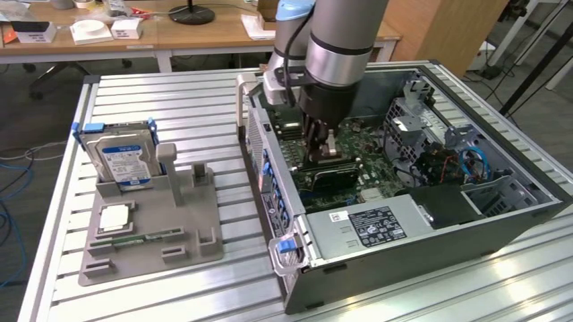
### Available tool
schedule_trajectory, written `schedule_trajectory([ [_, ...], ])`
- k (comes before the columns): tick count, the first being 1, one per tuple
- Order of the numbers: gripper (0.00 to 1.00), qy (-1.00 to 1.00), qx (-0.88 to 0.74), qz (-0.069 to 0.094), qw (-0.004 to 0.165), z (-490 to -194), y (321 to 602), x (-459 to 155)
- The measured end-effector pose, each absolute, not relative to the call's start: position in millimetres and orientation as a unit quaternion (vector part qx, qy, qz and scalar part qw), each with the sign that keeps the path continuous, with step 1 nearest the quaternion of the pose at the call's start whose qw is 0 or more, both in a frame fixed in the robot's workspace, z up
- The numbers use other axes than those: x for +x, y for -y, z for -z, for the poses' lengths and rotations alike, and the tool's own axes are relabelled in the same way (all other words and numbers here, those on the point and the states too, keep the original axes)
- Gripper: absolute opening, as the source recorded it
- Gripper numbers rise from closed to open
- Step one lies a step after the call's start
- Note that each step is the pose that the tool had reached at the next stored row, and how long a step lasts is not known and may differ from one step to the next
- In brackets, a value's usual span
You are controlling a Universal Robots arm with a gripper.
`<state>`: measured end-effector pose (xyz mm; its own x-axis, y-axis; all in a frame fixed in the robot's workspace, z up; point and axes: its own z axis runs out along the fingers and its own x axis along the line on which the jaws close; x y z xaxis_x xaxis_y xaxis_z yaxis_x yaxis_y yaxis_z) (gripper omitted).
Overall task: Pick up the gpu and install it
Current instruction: 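Press down on the gpu until it lock into place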
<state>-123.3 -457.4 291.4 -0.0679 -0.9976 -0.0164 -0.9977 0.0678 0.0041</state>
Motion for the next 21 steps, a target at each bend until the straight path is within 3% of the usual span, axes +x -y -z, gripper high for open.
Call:
schedule_trajectory([
  [21,0.11,-0.731,-0.682,-0.019,-0.009,-293,454,-144],
])
